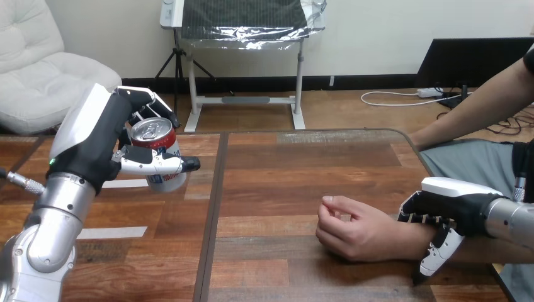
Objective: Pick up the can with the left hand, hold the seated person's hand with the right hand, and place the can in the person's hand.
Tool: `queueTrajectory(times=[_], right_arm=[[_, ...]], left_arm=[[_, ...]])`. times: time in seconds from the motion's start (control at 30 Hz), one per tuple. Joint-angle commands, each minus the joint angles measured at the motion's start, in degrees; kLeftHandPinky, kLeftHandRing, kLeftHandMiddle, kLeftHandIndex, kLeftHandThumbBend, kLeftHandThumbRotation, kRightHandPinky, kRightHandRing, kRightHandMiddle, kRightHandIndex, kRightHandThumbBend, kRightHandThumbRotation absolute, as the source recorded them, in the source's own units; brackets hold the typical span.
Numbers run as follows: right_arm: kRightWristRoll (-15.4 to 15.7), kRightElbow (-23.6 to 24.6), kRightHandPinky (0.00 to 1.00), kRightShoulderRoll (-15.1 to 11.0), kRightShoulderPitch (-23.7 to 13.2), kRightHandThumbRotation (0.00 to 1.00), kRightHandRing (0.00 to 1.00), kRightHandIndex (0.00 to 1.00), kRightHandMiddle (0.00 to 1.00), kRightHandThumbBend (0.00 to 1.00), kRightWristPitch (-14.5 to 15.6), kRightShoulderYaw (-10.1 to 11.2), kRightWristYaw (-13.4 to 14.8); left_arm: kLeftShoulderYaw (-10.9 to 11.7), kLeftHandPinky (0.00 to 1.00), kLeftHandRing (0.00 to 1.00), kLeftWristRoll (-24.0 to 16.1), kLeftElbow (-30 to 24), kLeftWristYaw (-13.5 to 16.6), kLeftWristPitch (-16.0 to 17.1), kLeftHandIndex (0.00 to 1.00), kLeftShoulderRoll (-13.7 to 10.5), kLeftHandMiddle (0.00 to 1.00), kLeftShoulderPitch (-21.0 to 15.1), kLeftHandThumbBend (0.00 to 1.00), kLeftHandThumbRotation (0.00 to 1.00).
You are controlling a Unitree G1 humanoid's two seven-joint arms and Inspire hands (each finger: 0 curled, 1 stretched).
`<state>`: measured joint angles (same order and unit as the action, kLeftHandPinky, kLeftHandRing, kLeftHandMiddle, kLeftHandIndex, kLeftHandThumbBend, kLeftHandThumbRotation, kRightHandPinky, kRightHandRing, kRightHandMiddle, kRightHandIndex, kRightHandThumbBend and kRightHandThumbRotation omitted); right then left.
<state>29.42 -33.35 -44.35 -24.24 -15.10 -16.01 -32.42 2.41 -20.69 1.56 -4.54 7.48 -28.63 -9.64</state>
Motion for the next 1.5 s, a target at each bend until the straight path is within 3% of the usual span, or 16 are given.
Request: queueTrajectory(times=[0.0, 0.2, 0.47, 0.73, 1.07, 1.47], right_arm=[[0.57, -1.80, 0.46, 1.55, 2.83, 0.09, 0.52, 0.57, 0.57, 0.92, -0.18, -2.19, 0.07], [0.47, -1.83, 0.39, 1.98, 2.85, 0.03, 0.46, 0.54, 0.52, 0.92, -0.16, -2.34, 0.67], [0.60, -1.74, 0.37, 2.40, 2.74, 0.00, 0.46, 0.50, 0.52, 0.90, 0.20, -2.61, 1.87], [0.04, -2.39, 0.39, 2.65, 2.41, 0.00, 0.47, 0.47, 0.52, 0.87, -0.98, -2.35, 3.95], [-0.86, -2.50, 0.31, 2.34, 2.16, 0.00, 0.38, 0.44, 0.45, 0.83, -3.55, -1.62, 6.76], [-2.32, -3.00, 0.30, 2.64, 1.61, 0.00, 0.35, 0.43, 0.41, 0.79, -5.63, -0.23, 10.24]], left_arm=[[1.35, 0.10, 0.15, 0.78, -0.71, 1.05, 1.17, 0.42, -0.40, 0.25, -4.46, 0.78, 0.00], [1.20, 0.10, 0.15, 0.59, -0.79, 1.08, 1.03, 0.42, -0.35, 0.24, -4.60, 0.78, 0.00], [0.96, 0.10, 0.15, 0.06, -0.92, 1.13, -0.02, 0.42, -0.13, 0.25, -4.83, 0.78, 0.00], [0.47, 0.09, 0.13, -0.08, -1.19, 0.40, -1.59, 0.42, 0.16, 0.23, -5.09, 0.79, 0.00], [-0.66, 0.07, 0.11, -1.04, -0.59, 0.57, -2.66, 0.43, 0.56, 0.19, -5.56, 0.78, 0.00], [-1.65, 0.07, 0.11, 0.15, 3.14, 1.31, -1.40, 0.43, 1.95, 0.19, -7.10, 0.77, 0.00]])
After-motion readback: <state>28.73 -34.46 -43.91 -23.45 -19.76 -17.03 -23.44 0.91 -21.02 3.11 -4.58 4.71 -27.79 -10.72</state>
